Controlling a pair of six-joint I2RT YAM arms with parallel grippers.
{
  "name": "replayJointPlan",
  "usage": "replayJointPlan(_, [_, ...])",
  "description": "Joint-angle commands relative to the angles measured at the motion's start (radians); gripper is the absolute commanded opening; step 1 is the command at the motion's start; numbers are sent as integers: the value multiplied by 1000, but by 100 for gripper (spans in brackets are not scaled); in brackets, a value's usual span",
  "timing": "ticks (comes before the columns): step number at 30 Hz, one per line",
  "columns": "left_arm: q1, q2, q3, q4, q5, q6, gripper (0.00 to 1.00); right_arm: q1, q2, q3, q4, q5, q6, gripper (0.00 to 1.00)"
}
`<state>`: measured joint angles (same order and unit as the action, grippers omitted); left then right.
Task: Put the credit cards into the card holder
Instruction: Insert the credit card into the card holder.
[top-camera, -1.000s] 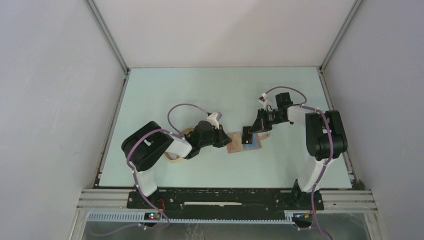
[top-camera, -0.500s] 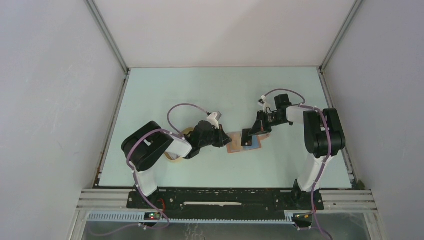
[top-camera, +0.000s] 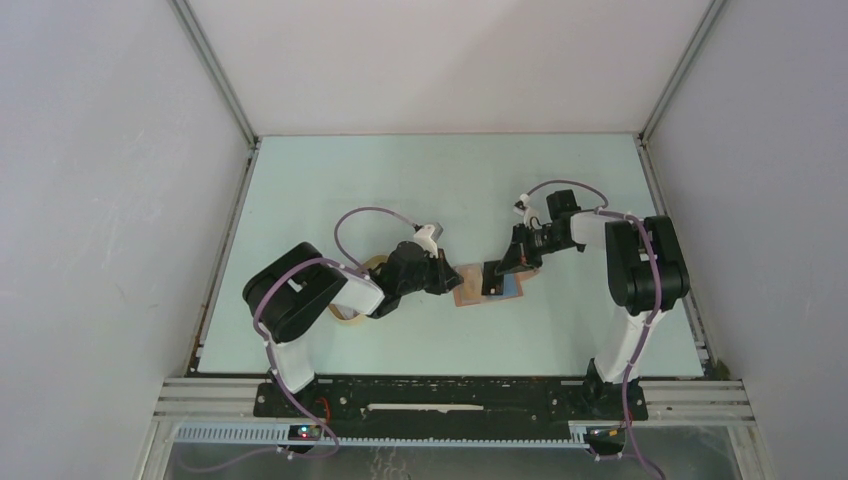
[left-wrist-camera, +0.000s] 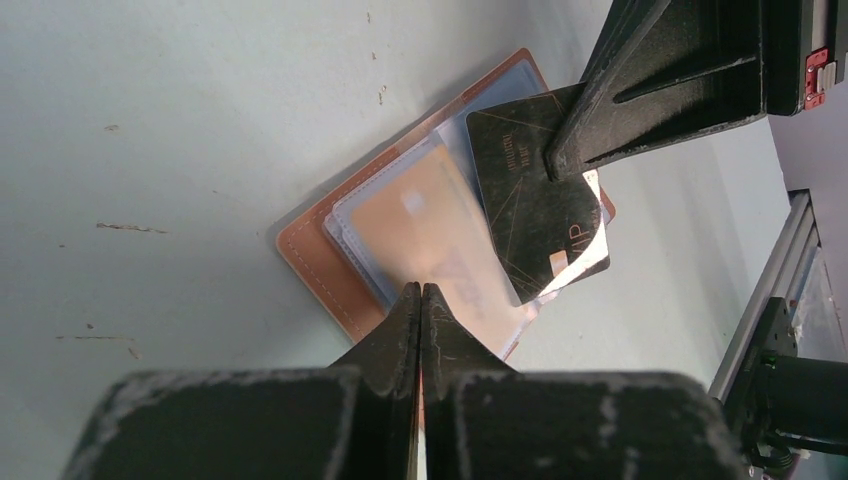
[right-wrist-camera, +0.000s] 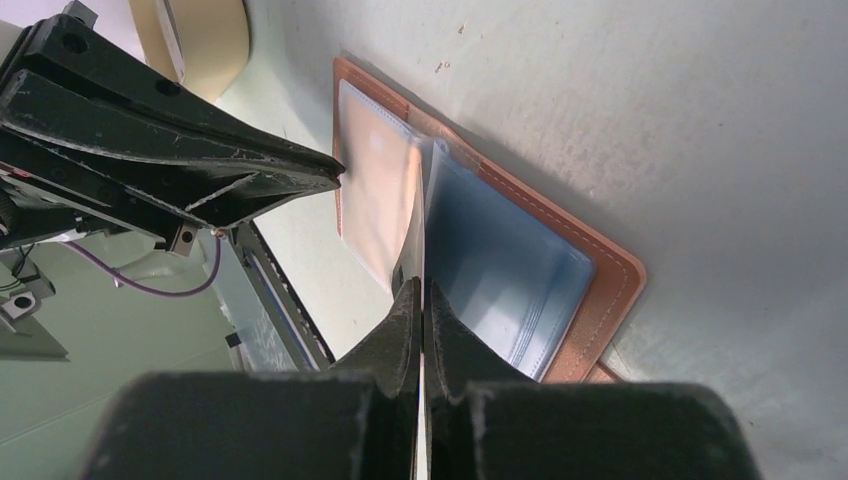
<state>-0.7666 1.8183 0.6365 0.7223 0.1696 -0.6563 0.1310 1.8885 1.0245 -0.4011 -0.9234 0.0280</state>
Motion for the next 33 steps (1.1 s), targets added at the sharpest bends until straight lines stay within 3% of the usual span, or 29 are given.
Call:
replayJointPlan(1, [-4, 15, 20, -26, -28, 4, 0, 10, 26, 27, -10, 0, -22, 0])
replayJointPlan(33, [-5, 25, 25, -11, -5, 7, 0, 45, 84, 27, 41, -24, 79, 0])
